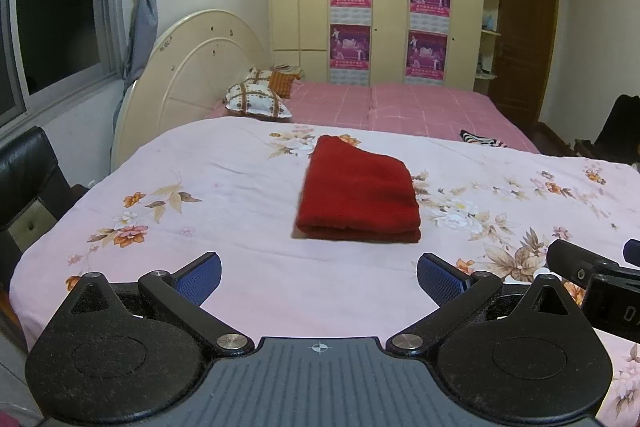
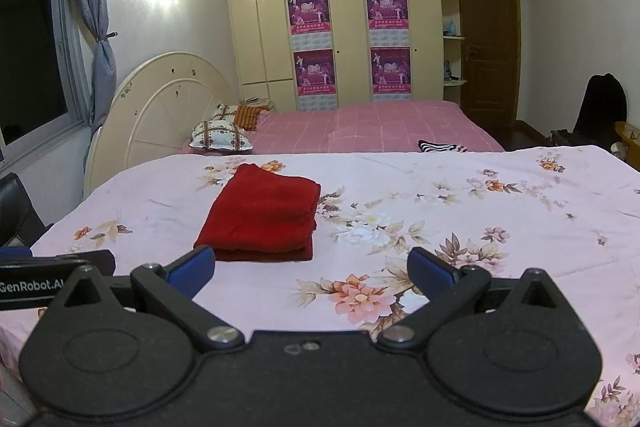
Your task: Fold small clothes
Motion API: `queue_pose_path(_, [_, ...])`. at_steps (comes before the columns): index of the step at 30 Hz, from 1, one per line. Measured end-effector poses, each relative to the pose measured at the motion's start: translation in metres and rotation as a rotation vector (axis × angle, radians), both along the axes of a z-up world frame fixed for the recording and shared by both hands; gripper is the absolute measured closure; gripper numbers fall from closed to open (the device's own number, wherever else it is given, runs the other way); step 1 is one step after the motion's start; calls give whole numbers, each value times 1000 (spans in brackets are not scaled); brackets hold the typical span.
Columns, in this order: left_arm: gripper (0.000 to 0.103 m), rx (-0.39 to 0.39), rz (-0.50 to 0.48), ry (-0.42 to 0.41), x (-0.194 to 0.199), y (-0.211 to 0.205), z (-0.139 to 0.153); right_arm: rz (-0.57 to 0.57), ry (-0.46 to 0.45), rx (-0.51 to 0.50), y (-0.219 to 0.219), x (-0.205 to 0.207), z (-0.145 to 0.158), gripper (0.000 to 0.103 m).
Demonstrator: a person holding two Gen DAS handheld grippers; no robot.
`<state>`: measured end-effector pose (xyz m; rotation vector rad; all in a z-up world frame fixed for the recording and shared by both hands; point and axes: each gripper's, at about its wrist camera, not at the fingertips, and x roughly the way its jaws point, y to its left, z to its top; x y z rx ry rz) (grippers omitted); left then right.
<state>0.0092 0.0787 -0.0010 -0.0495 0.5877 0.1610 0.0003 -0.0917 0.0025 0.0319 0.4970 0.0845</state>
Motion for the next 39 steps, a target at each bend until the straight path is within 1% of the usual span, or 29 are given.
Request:
queue_pose_path(11, [0,0,0,2,2,-2,0,-6,6,-4,2,2,-1,1])
queue_pose_path(32, [0,-4,7,6,4,9,-5,1,18,-9,2,4,-4,1])
queue_pose_path(35, [0,-4,5,9,5,9,-6,3,23,-13,3,7,-6,1])
queue_pose_path(39, [0,-3,-24,2,9,10,-12,3,31,-14,2,10,-8,1])
